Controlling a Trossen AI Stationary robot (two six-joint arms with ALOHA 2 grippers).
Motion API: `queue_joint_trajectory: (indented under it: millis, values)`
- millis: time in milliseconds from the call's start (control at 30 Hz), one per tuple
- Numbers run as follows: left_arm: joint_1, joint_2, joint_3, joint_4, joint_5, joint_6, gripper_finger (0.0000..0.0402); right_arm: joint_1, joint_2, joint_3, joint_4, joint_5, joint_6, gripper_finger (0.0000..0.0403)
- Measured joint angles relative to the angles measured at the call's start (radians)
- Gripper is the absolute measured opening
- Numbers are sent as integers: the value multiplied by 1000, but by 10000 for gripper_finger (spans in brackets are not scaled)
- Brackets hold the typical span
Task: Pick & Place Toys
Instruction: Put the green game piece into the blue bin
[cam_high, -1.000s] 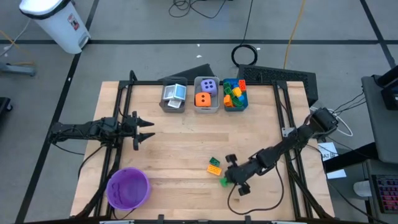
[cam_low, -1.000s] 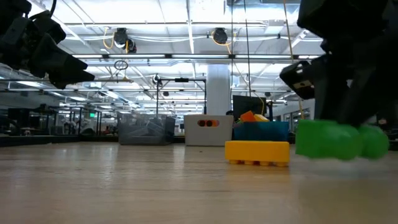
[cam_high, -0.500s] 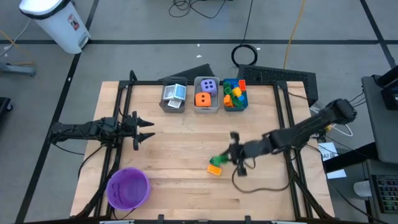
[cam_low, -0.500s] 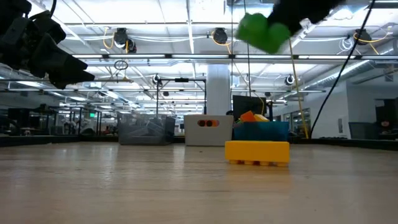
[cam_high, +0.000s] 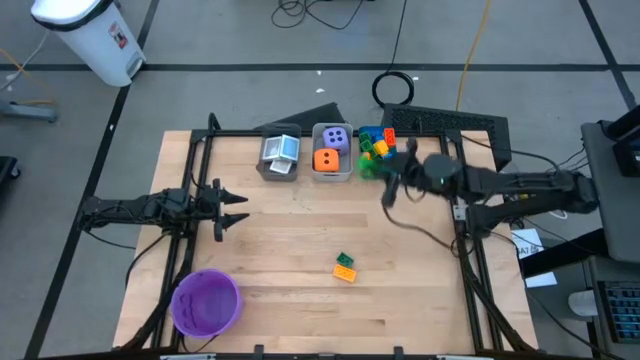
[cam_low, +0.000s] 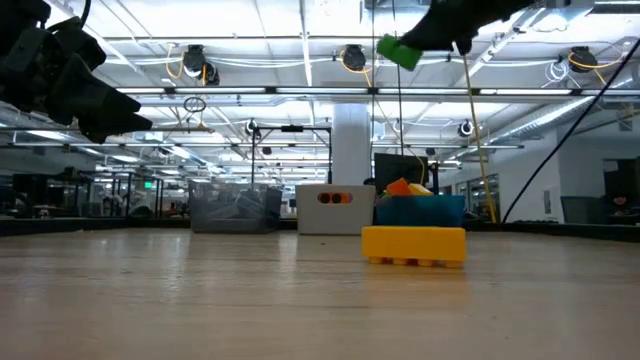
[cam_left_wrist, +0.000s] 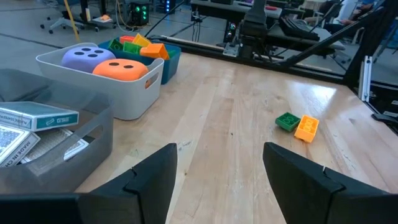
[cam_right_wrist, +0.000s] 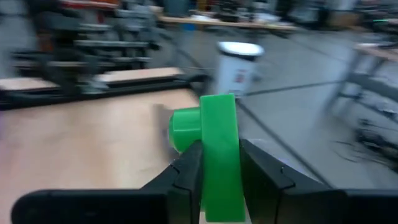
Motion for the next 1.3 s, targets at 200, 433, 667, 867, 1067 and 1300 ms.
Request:
queue_joint_trajectory:
  millis: [200, 433, 667, 867, 1067, 1300]
  values:
    - [0, 0, 0, 0, 0, 0, 246, -263, 26, 0, 1, -5, -48, 77]
    - [0, 0, 0, 0, 0, 0, 246, -523, 177, 0, 35, -116, -52, 77]
    - [0, 0, 0, 0, 0, 0, 246, -714, 387, 0, 191, -257, -41, 80]
    - [0, 0, 0, 0, 0, 0, 246, -766, 546, 0, 281, -384, -15, 78]
    - [0, 0, 0, 0, 0, 0, 246, -768, 648, 0, 296, -395, -15, 81]
    - [0, 0, 0, 0, 0, 0, 246, -761, 665, 1, 293, -398, -15, 82]
